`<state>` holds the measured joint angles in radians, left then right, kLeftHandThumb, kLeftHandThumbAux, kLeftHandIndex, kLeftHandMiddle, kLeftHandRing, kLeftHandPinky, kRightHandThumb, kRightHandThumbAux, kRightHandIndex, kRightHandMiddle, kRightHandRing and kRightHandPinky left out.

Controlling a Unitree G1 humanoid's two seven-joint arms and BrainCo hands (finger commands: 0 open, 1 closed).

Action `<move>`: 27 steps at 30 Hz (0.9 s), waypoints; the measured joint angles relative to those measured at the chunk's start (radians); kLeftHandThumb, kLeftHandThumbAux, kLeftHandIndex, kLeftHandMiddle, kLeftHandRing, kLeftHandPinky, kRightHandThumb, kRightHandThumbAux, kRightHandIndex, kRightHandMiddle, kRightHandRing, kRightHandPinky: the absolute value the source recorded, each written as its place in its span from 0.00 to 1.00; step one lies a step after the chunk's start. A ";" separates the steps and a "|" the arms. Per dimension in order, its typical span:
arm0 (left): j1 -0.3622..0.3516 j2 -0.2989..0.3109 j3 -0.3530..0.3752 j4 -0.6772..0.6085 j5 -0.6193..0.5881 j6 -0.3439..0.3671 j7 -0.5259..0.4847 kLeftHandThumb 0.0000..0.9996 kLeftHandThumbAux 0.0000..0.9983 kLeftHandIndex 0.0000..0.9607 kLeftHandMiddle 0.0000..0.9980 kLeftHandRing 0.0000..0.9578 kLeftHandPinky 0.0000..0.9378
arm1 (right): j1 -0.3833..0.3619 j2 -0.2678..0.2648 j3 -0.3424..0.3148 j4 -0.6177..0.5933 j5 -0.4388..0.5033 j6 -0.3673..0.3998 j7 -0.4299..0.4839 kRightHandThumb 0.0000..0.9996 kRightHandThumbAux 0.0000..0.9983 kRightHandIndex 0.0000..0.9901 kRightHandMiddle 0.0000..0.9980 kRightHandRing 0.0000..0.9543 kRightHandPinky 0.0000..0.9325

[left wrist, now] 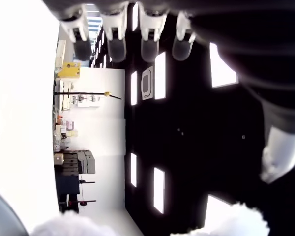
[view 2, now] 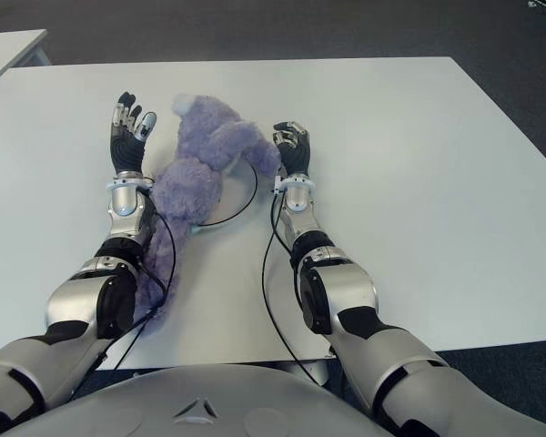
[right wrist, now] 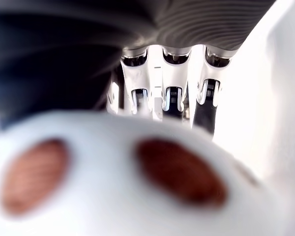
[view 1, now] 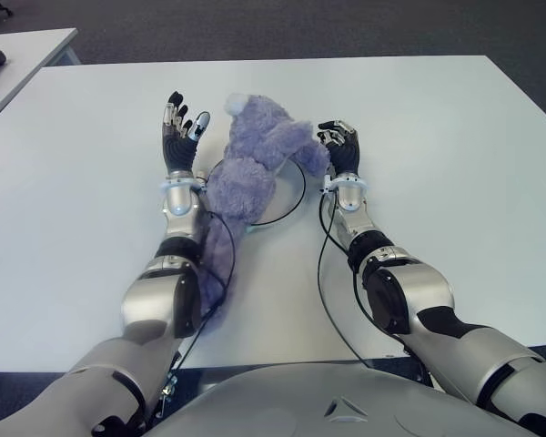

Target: Put the doll into the plate.

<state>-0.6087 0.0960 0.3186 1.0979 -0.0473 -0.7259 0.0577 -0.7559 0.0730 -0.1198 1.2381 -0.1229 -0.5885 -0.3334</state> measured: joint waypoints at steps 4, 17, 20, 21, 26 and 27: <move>0.000 0.000 0.028 -0.002 -0.032 0.000 -0.020 0.00 0.63 0.02 0.02 0.01 0.04 | 0.001 0.000 0.003 0.000 0.000 0.000 0.000 0.69 0.74 0.41 0.35 0.37 0.39; 0.000 0.000 0.107 -0.018 -0.145 0.007 -0.102 0.00 0.68 0.04 0.04 0.04 0.08 | 0.002 0.000 0.007 0.000 0.000 0.000 -0.001 0.68 0.74 0.41 0.35 0.39 0.42; -0.001 0.000 0.117 -0.019 -0.160 0.008 -0.110 0.00 0.68 0.04 0.04 0.04 0.08 | 0.002 0.000 0.008 0.000 0.000 0.000 -0.003 0.68 0.74 0.41 0.35 0.39 0.42; -0.001 0.000 0.120 -0.019 -0.164 0.008 -0.112 0.00 0.68 0.04 0.04 0.04 0.08 | 0.002 0.000 0.009 0.000 0.000 0.000 -0.004 0.68 0.74 0.41 0.35 0.39 0.41; -0.001 0.000 0.135 -0.020 -0.182 0.008 -0.114 0.00 0.68 0.05 0.05 0.05 0.09 | 0.002 0.001 0.012 0.000 0.000 0.000 -0.014 0.68 0.74 0.41 0.34 0.39 0.40; -0.001 0.000 0.136 -0.020 -0.184 0.008 -0.114 0.00 0.68 0.05 0.05 0.05 0.09 | 0.002 0.000 0.013 0.000 0.000 0.000 -0.016 0.68 0.74 0.41 0.34 0.38 0.40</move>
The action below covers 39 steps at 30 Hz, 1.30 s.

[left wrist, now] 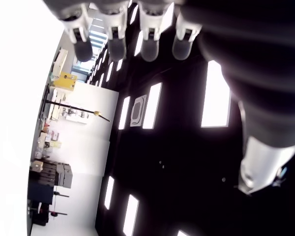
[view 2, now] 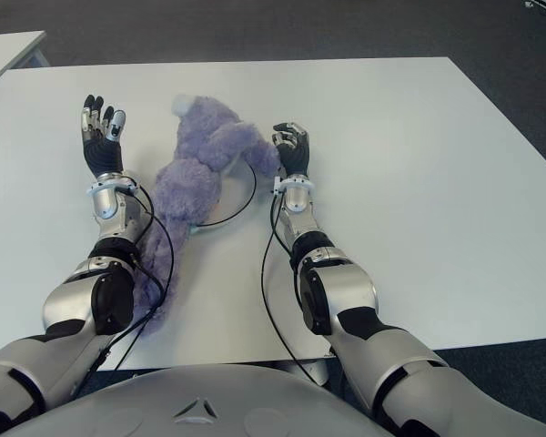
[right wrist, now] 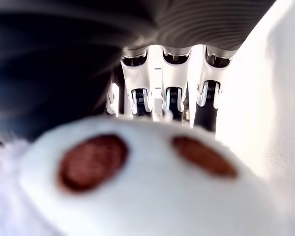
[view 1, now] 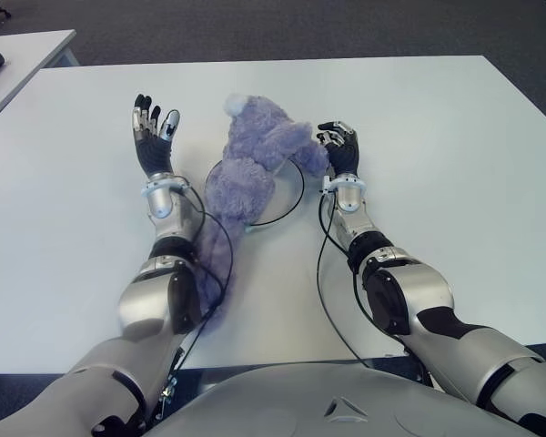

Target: Put the doll into the plate.

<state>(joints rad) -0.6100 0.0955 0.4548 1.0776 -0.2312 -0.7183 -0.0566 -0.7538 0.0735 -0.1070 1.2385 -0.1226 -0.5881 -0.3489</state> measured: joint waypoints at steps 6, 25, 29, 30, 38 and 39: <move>0.000 0.000 0.004 -0.002 -0.011 0.000 0.000 0.00 0.68 0.05 0.04 0.05 0.08 | 0.000 0.000 0.002 0.000 0.000 0.000 -0.006 0.68 0.74 0.41 0.34 0.38 0.40; 0.000 0.001 0.008 -0.003 -0.035 0.001 0.000 0.00 0.70 0.06 0.06 0.07 0.11 | 0.000 0.000 0.003 0.000 0.000 0.000 -0.012 0.68 0.74 0.41 0.35 0.39 0.41; 0.000 0.001 0.008 -0.003 -0.038 0.003 0.000 0.00 0.70 0.06 0.07 0.07 0.11 | 0.000 0.000 0.003 0.000 0.000 0.001 -0.012 0.68 0.74 0.41 0.35 0.39 0.40; 0.000 0.001 0.008 -0.004 -0.038 0.004 0.000 0.00 0.70 0.07 0.07 0.07 0.11 | 0.000 0.000 0.003 0.000 0.000 0.001 -0.012 0.68 0.74 0.41 0.34 0.39 0.40; 0.000 0.002 0.008 -0.004 -0.041 0.010 0.000 0.00 0.70 0.07 0.07 0.07 0.11 | 0.000 0.000 0.003 0.000 0.000 0.001 -0.012 0.68 0.74 0.41 0.34 0.38 0.39; 0.000 0.002 0.008 -0.004 -0.042 0.011 0.000 0.00 0.70 0.07 0.07 0.07 0.11 | 0.000 0.000 0.004 0.000 0.000 0.001 -0.012 0.68 0.74 0.41 0.34 0.38 0.39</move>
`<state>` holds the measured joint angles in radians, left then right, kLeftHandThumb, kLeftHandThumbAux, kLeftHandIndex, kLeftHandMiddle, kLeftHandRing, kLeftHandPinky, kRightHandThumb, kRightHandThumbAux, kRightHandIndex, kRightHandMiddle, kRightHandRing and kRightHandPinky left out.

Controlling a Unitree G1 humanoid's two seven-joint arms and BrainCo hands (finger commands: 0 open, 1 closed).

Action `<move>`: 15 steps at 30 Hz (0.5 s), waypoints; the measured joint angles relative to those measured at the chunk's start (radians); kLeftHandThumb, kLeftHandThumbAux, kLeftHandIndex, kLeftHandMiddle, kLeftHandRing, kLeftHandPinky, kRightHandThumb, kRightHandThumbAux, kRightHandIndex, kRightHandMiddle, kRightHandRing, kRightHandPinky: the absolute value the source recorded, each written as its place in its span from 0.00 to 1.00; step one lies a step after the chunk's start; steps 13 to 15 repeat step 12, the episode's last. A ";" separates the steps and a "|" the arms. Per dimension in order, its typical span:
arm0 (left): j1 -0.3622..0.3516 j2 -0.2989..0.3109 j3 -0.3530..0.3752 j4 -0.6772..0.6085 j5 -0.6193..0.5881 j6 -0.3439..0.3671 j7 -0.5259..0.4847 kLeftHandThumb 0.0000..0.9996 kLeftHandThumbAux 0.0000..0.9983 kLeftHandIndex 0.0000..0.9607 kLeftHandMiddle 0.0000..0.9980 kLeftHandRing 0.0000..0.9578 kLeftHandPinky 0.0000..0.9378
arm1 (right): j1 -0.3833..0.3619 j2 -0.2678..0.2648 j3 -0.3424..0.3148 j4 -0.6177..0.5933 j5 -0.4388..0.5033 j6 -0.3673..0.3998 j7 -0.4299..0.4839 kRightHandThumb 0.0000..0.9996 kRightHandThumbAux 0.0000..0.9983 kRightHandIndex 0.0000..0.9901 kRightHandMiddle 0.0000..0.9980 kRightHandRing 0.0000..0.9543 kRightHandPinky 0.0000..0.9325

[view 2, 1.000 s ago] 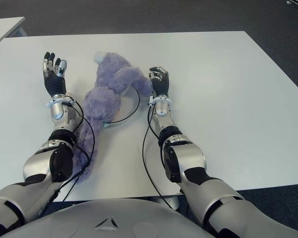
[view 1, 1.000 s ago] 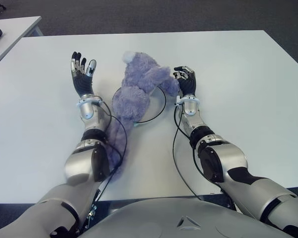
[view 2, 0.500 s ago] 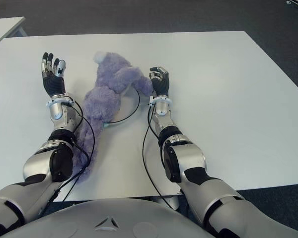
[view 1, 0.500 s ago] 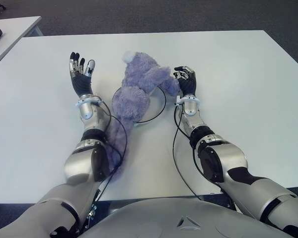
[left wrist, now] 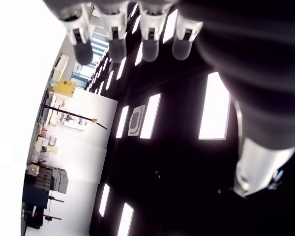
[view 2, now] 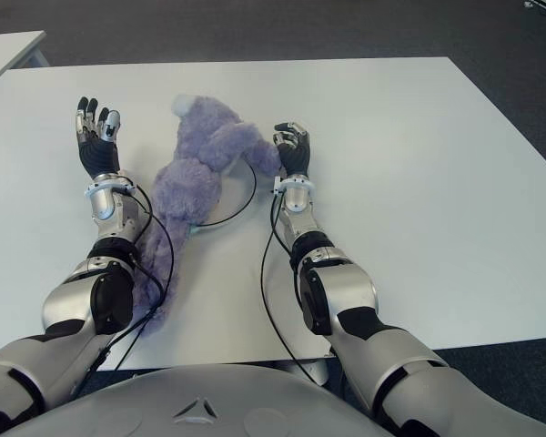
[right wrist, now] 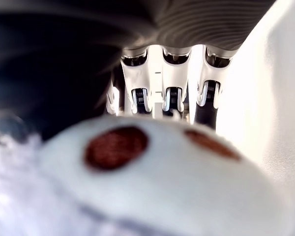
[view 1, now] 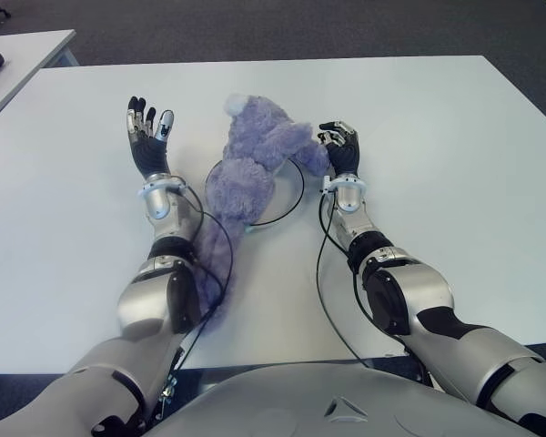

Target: Put the doll into the plate.

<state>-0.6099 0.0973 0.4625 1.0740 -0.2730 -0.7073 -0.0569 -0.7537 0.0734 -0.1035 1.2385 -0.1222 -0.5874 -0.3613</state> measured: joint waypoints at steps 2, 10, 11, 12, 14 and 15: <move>0.000 0.000 0.000 0.000 -0.001 0.001 0.000 0.00 0.69 0.06 0.06 0.07 0.11 | 0.000 0.000 0.000 0.000 0.000 0.000 0.000 0.69 0.74 0.41 0.34 0.38 0.39; 0.000 0.000 0.000 0.000 -0.001 0.003 0.000 0.00 0.69 0.06 0.06 0.07 0.11 | 0.000 0.000 0.000 0.000 0.000 0.000 0.000 0.69 0.74 0.41 0.34 0.38 0.38; 0.000 0.000 0.000 0.000 -0.001 0.003 0.000 0.00 0.69 0.06 0.07 0.07 0.11 | 0.000 0.000 0.000 0.000 0.000 0.000 0.000 0.69 0.74 0.41 0.34 0.38 0.38; 0.000 0.000 0.000 0.000 -0.001 0.003 0.000 0.00 0.69 0.06 0.07 0.07 0.11 | 0.000 0.000 0.000 0.000 0.000 0.000 0.000 0.69 0.74 0.41 0.34 0.38 0.38; 0.000 0.000 0.000 0.000 -0.001 0.003 0.000 0.00 0.69 0.06 0.07 0.07 0.11 | 0.000 0.000 0.000 0.000 0.000 0.000 0.000 0.69 0.74 0.41 0.34 0.38 0.38; 0.000 0.000 0.000 0.000 -0.001 0.003 0.000 0.00 0.69 0.06 0.07 0.07 0.11 | 0.000 0.000 0.000 0.000 0.000 0.000 0.000 0.69 0.74 0.41 0.34 0.38 0.38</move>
